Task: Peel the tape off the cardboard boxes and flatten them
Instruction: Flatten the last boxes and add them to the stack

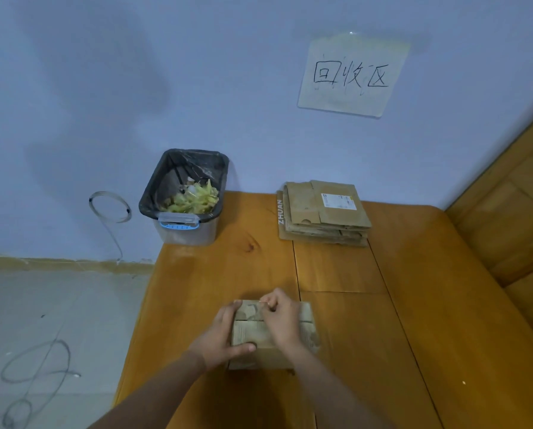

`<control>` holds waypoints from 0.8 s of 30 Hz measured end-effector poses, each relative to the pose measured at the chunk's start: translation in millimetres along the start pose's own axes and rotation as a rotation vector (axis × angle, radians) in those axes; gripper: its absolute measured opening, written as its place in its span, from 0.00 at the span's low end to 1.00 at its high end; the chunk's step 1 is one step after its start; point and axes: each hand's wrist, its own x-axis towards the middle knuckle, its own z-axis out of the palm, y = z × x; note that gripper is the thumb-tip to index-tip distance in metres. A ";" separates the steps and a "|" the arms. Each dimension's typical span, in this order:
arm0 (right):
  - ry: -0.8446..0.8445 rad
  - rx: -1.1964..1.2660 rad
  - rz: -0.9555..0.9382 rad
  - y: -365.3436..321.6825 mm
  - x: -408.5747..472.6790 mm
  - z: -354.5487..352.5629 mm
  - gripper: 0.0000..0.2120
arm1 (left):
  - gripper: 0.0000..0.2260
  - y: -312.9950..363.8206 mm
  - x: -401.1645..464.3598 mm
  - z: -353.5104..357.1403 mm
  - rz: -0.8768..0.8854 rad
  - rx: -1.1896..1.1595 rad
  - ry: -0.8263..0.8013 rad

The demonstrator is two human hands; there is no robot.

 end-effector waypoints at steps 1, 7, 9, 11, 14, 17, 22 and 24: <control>-0.002 -0.009 0.003 1.7 0.1 -2.2 0.20 | 0.46 0.2 1.0 1.4 0.000 -0.006 0.005; 0.002 0.018 0.034 7.0 2.9 -9.0 0.16 | 0.47 2.4 4.4 6.5 -0.006 0.027 0.011; 0.034 0.077 0.094 7.8 2.5 -10.0 0.16 | 0.47 3.9 4.8 7.7 -0.002 0.033 0.014; 0.030 0.128 0.137 7.7 1.8 -11.4 0.15 | 0.46 5.9 4.0 7.4 -0.001 0.057 0.027; -0.046 0.123 0.095 7.9 4.2 -15.9 0.12 | 0.47 10.8 1.4 3.6 0.003 0.053 0.041; -0.124 0.122 0.042 6.9 7.3 -19.2 0.12 | 0.43 16.6 -0.4 1.5 0.028 -0.014 0.073; -0.174 0.057 -0.016 4.1 5.5 -17.2 0.15 | 0.46 27.1 5.0 -0.4 0.012 0.006 0.029; -0.165 0.041 -0.015 4.6 4.9 -17.9 0.15 | 0.45 26.6 6.8 -1.1 0.013 0.028 0.019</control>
